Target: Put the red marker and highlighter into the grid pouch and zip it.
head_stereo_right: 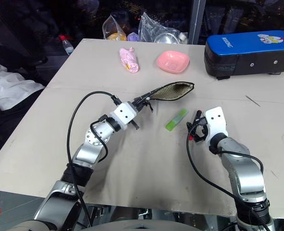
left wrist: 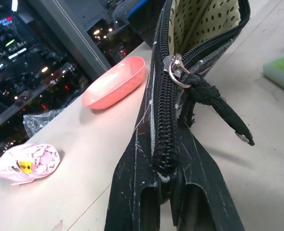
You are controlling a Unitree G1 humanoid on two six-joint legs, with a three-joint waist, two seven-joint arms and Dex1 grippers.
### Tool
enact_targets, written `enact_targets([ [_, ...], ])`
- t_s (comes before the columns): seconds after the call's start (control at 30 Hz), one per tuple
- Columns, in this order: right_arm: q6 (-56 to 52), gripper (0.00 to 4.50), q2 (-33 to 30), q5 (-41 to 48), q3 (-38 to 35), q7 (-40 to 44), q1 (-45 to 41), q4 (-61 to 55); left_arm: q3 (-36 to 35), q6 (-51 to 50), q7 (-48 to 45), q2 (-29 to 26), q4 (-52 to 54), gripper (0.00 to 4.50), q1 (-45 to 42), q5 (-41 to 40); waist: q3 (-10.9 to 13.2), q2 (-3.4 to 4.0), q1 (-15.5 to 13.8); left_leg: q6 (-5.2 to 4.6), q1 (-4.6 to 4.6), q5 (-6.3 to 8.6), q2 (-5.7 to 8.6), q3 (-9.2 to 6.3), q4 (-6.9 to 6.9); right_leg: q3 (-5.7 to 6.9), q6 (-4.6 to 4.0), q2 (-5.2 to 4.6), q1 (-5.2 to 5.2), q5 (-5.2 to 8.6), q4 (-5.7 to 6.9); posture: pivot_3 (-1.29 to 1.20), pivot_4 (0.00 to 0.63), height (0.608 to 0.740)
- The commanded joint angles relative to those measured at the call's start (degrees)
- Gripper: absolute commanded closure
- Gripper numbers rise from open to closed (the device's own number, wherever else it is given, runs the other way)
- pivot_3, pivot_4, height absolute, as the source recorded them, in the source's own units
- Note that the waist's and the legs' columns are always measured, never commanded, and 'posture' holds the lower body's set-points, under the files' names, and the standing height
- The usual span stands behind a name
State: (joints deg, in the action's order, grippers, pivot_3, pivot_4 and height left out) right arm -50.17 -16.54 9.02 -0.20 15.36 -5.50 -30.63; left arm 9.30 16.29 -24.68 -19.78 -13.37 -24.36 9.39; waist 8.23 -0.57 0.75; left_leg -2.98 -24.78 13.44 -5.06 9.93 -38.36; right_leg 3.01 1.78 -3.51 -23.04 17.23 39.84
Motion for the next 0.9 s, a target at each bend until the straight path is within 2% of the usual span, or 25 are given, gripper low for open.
enact_targets([
  [0.03, -1.24, 0.08, 1.28, -1.07, 1.84, -2.65, 0.91, -1.60, -1.11, -1.50, 0.96, -0.13, 2.85, 4.50, -1.30, -0.04, 0.00, 0.00, -0.02, 0.00, 0.00, 0.00, 0.01, 0.00, 0.00, 0.00, 0.00, 0.00, 0.00, 0.00, 0.00, 0.00, 0.150, 0.725],
  [0.07, -1.47, 0.08, 1.69, -1.22, 2.15, -3.21, 1.01, -1.36, -1.23, -1.92, 1.10, -0.16, 3.09, 4.50, -1.27, -0.02, 0.00, 0.00, -0.02, 0.00, 0.00, 0.00, 0.02, 0.00, 0.00, 0.00, 0.00, -0.01, 0.00, 0.00, 0.00, 0.00, 0.150, 0.725],
  [0.13, -2.21, 0.64, 2.38, -2.11, 2.55, -4.76, 1.20, -0.86, -1.53, -2.76, 1.24, -0.44, 3.99, 4.50, -0.77, 0.02, 0.00, -0.01, -0.01, 0.00, 0.00, 0.00, 0.01, -0.01, 0.00, 0.00, 0.00, 0.00, 0.00, 0.00, 0.00, 0.00, 0.150, 0.725],
  [0.2, -2.88, 1.38, 2.24, -2.75, 2.60, -5.67, 1.23, -0.62, -1.82, -3.74, 1.32, -0.80, 5.19, 4.50, -0.02, 0.02, -0.01, -0.02, 0.01, 0.00, 0.01, 0.00, 0.01, -0.02, 0.00, 0.00, 0.00, 0.00, 0.01, 0.00, 0.00, 0.00, 0.150, 0.725],
  [0.23, -3.00, 1.99, 2.05, -2.77, 2.48, -5.83, 1.17, -0.58, -1.94, -4.24, 1.30, -1.02, 5.88, 4.50, 0.38, -0.03, -0.01, -0.03, -0.07, 0.00, 0.01, 0.00, 0.01, -0.02, 0.00, 0.00, 0.00, 0.00, 0.01, 0.00, 0.00, 0.00, 0.150, 0.725],
  [0.3, -3.60, 2.92, 1.84, -2.42, 1.40, -6.12, 0.51, -0.66, -2.14, -5.19, 1.16, -1.47, 7.48, 4.50, 1.20, -0.24, -0.01, -0.03, -0.10, 0.00, -0.01, 0.00, 0.03, -0.04, -0.02, 0.01, 0.00, -0.02, 0.02, 0.00, -0.01, 0.00, 0.150, 0.725],
  [0.37, -4.65, 3.66, 2.04, -2.15, 0.13, -6.68, -0.37, -0.59, -2.24, -5.83, 1.08, -1.81, 8.45, 4.50, 1.78, -0.37, -0.01, -0.03, -0.16, 0.00, -0.01, 0.00, 0.05, -0.05, -0.02, 0.01, 0.00, -0.04, 0.03, 0.00, 0.00, 0.00, 0.150, 0.725],
  [0.43, -5.49, 4.11, 2.32, -2.30, -1.42, -7.74, -1.67, 0.07, -2.27, -6.00, 1.15, -1.94, 8.53, 4.50, 2.14, -0.26, -0.01, -0.03, -0.15, 0.00, -0.01, 0.00, 0.05, -0.05, -0.02, 0.01, 0.00, -0.04, 0.03, 0.00, 0.00, 0.00, 0.150, 0.725],
  [0.57, -6.53, 4.14, 3.18, -2.41, -4.19, -9.72, -4.44, 0.86, -2.25, -6.32, 1.37, -1.84, 8.55, 4.50, 2.22, -0.08, -0.01, -0.03, -0.04, 0.00, -0.01, 0.00, 0.05, -0.05, -0.02, 0.01, 0.00, -0.03, 0.02, 0.00, 0.00, 0.00, 0.150, 0.725],
  [0.63, -4.86, 4.14, 1.44, -2.56, -4.99, -8.90, -6.67, 1.62, -2.16, -6.52, 1.60, -1.55, 8.47, 4.50, 1.97, -0.03, -0.01, -0.02, 0.07, 0.00, -0.01, 0.00, 0.03, -0.05, 0.01, 0.01, 0.00, -0.01, 0.01, 0.00, 0.00, 0.00, 0.150, 0.725],
  [0.9, 25.14, 4.14, -22.55, -9.41, 6.40, 12.71, -14.33, 7.32, -1.20, -6.54, 1.25, -0.80, 8.06, 4.50, 1.49, 0.04, 0.03, -0.07, 0.07, -0.01, 0.01, 0.00, 0.06, 0.00, 0.05, -0.03, 0.00, 0.00, -0.02, 0.00, -0.04, 0.00, 0.150, 0.725],
])
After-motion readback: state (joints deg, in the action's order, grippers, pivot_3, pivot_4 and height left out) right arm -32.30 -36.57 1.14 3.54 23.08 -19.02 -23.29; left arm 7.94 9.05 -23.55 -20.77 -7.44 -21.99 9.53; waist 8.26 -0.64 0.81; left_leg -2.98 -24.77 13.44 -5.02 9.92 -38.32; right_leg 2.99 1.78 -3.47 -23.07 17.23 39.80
